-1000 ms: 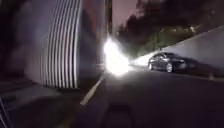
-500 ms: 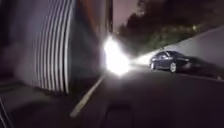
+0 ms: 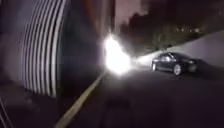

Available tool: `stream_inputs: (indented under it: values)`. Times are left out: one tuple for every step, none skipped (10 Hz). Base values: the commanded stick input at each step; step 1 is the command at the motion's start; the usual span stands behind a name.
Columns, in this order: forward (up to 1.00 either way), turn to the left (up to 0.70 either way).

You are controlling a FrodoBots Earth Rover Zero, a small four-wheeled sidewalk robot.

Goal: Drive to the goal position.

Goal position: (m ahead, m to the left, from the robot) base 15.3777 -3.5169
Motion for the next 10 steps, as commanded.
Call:
stream_inputs:
  values:
    - [0.70,0.01]
    - [0.70,0.09]
    - [0.70,0.14]
    - [0.70,0.14]
    - [0.70,0.11]
    - [0.70,0.02]
    - [0.70,0.00]
    - [0.70,0.00]
    - [0.70,0.00]
    - [0.70,0.00]
